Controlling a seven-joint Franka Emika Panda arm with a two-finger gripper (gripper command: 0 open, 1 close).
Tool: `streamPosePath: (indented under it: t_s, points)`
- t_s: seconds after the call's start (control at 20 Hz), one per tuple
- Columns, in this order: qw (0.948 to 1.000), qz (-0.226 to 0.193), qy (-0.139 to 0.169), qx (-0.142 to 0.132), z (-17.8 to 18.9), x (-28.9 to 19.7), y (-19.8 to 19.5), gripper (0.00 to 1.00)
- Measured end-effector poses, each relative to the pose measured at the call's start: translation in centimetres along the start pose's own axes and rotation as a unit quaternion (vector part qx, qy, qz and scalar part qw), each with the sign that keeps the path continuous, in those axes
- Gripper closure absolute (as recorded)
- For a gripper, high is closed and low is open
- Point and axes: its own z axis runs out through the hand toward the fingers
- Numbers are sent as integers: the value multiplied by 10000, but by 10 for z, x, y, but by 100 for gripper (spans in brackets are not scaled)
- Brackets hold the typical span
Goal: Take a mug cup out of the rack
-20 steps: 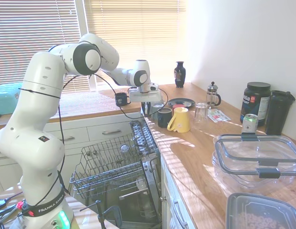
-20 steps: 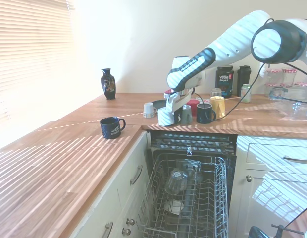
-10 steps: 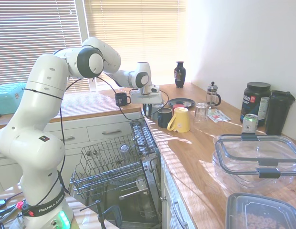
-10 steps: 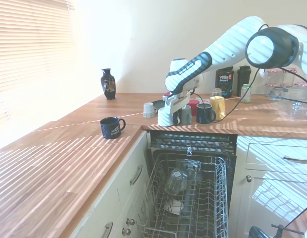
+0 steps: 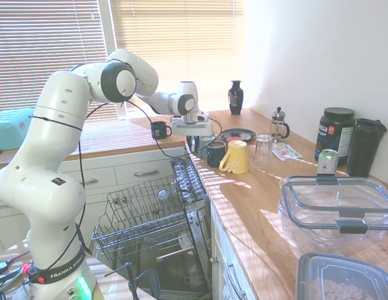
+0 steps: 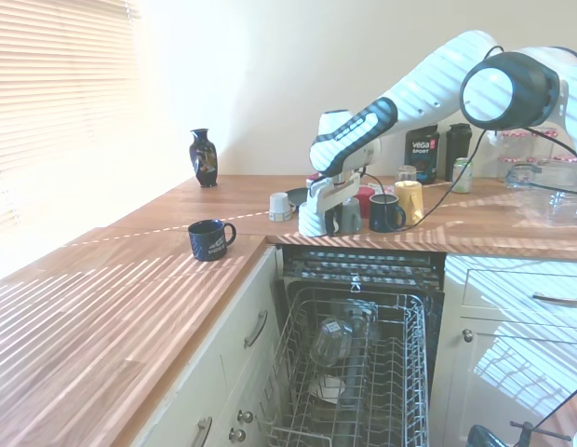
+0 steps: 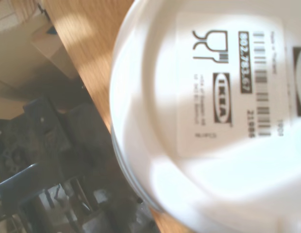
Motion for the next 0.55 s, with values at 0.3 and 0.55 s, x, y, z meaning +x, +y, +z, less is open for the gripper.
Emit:
streamPosePath:
  t_s: [0.3,0.55]
  points:
    - [9999,75,152,2,-16,3,1,0]
    - [9999,72,129,16,-47,-20,16,0]
